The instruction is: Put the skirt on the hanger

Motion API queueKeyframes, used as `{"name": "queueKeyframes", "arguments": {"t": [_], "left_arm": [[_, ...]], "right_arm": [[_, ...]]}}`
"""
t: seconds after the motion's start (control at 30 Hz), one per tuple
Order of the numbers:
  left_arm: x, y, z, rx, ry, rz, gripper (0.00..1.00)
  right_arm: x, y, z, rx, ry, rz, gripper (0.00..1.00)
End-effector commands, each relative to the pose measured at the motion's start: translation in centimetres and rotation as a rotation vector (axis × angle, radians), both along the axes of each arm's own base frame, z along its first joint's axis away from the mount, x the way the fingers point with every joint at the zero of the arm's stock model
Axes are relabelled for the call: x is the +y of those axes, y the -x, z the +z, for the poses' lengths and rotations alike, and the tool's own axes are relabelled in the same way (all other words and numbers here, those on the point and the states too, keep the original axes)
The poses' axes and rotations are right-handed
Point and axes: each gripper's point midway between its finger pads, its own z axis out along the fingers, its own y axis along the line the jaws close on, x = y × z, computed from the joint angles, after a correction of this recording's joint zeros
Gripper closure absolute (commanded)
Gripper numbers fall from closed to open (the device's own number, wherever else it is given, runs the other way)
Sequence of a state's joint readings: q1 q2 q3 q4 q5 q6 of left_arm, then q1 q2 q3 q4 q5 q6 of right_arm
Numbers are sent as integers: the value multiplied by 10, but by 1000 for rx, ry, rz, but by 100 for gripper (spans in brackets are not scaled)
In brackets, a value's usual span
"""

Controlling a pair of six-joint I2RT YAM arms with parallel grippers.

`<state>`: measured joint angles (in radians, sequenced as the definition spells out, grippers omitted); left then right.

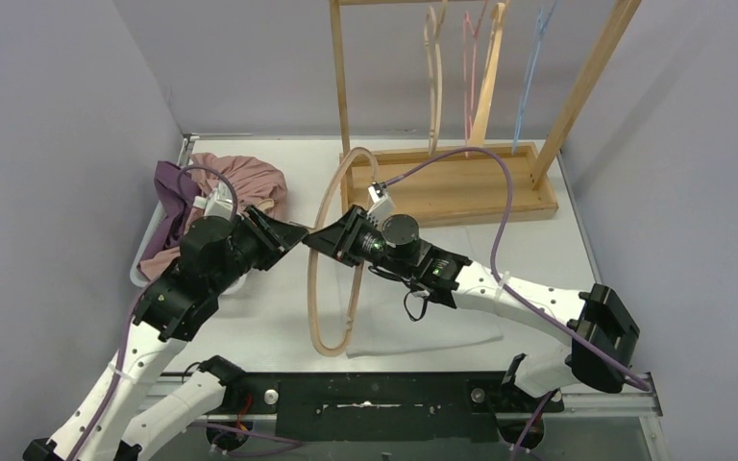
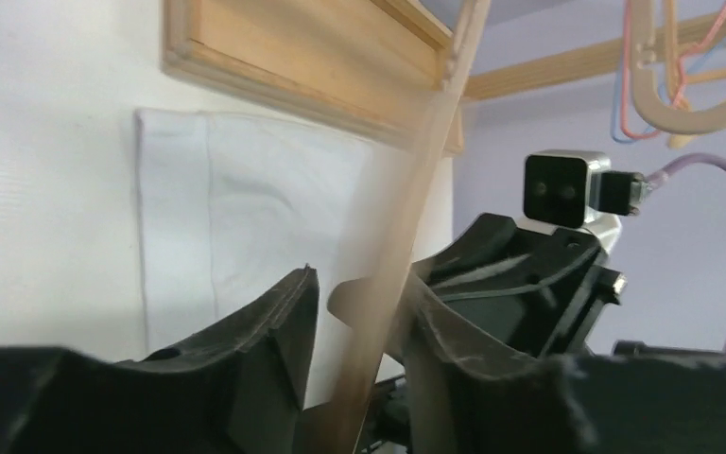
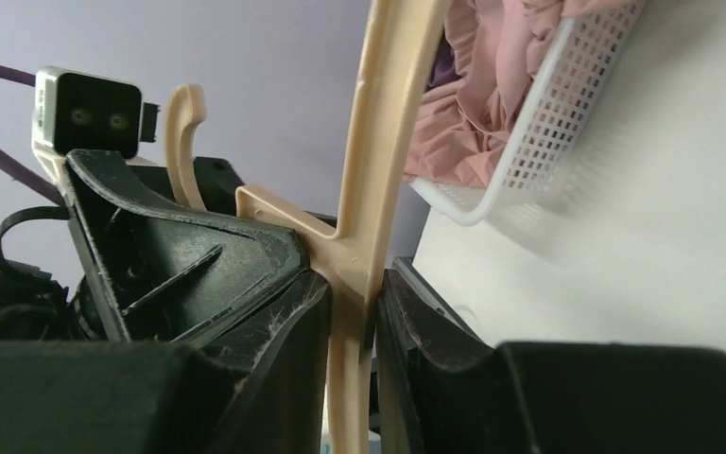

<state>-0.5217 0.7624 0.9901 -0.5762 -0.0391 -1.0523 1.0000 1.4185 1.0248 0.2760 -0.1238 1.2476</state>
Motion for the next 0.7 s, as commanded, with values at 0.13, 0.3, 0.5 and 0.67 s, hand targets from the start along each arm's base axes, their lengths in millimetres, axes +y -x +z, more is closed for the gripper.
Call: {"name": "queueKeyframes", "arguments": {"t": [0.13, 0.3, 0.5, 0.67], "left_arm": [[-5, 3, 27, -130, 91, -40, 100], [3, -3, -4, -75, 17, 2, 100], [10, -6, -37, -17, -65, 29, 100], [40, -9, -88, 84, -305, 103, 100]], "right_arm": [[-16, 5, 13, -80, 36, 17, 77], [-32, 1, -7, -91, 187, -23, 51], [-57, -2, -30, -92, 327, -77, 38], [-82, -4, -63, -110, 522, -130, 36]]}}
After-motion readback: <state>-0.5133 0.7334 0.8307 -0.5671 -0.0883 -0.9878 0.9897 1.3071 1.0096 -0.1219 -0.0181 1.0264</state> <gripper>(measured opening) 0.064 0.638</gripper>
